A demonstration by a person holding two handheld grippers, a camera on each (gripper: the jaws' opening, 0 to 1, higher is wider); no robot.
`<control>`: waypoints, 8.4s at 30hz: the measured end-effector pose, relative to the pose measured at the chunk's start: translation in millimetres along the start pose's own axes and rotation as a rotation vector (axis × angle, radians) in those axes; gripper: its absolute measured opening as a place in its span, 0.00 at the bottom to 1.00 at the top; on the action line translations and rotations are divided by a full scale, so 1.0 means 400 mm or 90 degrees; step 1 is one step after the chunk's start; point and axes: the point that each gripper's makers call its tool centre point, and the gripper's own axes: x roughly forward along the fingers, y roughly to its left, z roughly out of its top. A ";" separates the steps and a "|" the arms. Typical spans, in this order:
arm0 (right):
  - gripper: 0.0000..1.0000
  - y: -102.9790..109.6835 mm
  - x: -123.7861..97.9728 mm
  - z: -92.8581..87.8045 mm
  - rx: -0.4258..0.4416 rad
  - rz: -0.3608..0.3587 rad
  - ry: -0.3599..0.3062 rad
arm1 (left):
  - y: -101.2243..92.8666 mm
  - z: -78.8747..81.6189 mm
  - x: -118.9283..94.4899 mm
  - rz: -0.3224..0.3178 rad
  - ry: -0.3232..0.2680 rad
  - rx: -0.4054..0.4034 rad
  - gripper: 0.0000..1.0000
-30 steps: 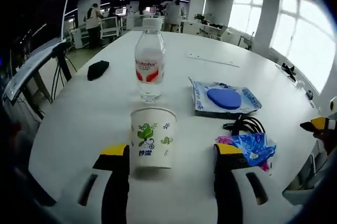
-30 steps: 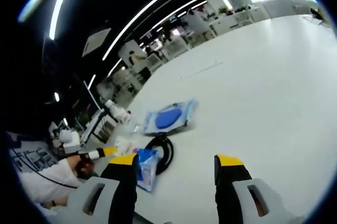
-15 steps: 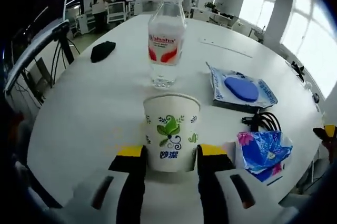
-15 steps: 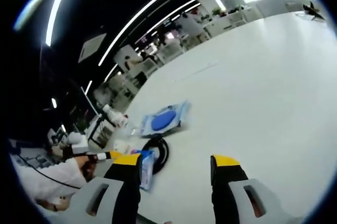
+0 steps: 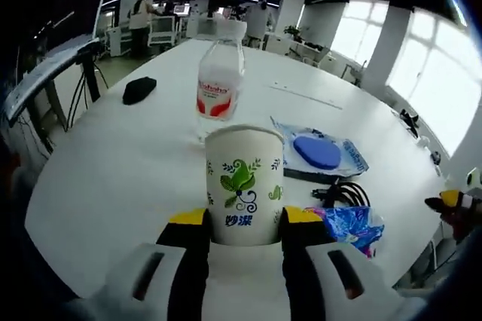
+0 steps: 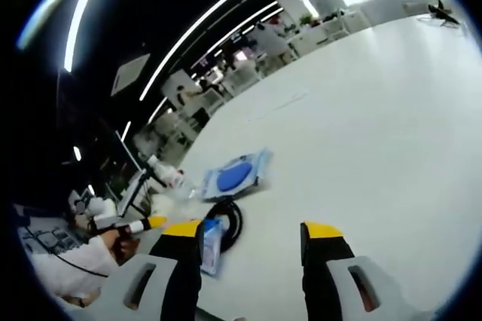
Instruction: Arrange the tabletop items into an orderly group along one side of the table until the central work area is clear of visible clutter.
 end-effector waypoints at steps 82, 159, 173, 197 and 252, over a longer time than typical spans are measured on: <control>0.38 0.479 0.024 -0.080 -0.524 0.422 0.112 | -0.575 0.058 -0.357 -0.537 0.014 0.476 0.28; 0.45 0.233 -0.018 -0.070 -0.358 0.196 0.075 | -0.140 0.202 0.205 -0.162 0.093 0.519 0.00; 0.45 0.223 -0.004 -0.073 -0.343 0.188 0.082 | -0.117 0.161 0.255 -0.156 0.113 0.484 0.00; 0.48 0.245 0.021 -0.070 -0.350 0.204 0.090 | -0.110 0.196 0.159 -0.121 0.044 0.432 0.36; 0.49 0.150 -0.025 -0.101 -0.237 0.167 0.112 | -0.097 -0.005 -0.148 -0.079 -0.034 0.115 0.63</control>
